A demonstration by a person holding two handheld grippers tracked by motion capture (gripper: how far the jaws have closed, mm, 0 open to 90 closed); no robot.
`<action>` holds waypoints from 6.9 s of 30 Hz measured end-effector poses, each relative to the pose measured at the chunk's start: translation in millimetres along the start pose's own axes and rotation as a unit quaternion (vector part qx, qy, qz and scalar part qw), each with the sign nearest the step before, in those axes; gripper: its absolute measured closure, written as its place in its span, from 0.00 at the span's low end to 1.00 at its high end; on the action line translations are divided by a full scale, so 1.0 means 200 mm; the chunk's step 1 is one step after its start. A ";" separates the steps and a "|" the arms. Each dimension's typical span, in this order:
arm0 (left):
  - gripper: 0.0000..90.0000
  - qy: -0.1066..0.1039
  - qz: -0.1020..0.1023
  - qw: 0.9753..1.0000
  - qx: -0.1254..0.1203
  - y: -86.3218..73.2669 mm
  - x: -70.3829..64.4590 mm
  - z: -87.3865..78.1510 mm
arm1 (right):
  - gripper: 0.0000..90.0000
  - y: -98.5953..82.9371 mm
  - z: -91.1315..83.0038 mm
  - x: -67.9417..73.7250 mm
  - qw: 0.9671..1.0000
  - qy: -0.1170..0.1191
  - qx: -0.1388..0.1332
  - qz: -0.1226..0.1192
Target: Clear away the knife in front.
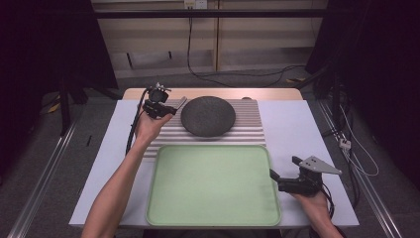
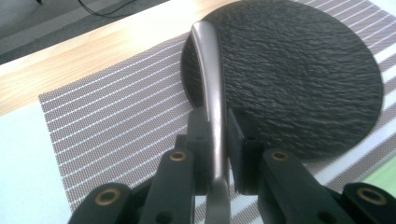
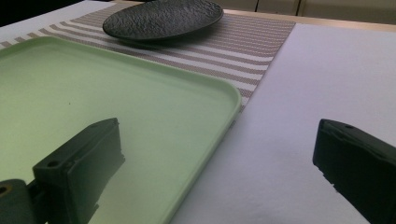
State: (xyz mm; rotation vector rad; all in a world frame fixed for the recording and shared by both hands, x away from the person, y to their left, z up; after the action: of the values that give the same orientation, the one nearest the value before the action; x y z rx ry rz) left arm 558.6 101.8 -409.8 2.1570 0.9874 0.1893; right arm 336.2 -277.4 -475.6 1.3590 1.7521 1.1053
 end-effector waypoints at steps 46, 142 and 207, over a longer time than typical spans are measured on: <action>0.89 -0.031 0.038 0.998 0.038 -0.32 -0.34 -0.14 | 0.02 0.00 0.00 0.02 1.000 0.004 0.004 -0.009; 0.59 -0.112 0.106 0.988 0.023 -0.61 -0.68 -0.01 | 0.02 -0.01 -0.01 0.03 1.000 0.012 0.006 -0.009; 1.00 -0.074 0.088 0.989 0.094 -0.68 -0.50 -0.01 | 0.02 -0.01 -0.01 0.03 1.000 0.005 0.008 -0.017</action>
State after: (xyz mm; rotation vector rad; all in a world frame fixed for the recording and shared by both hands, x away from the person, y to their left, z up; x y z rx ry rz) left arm 407.1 90.5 -484.0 2.3933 0.7571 0.0196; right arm 331.8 -272.0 -475.8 1.3303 1.7884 1.0840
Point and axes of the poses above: each handheld gripper's, and its own axes: z roughly forward along the jaws, y roughly out of its top, x roughly to its left, the point moved 6 cm from there along z, roughly forward along the jaws, and after that the axes turned 11 degrees about -y, right-handed, at the moved point
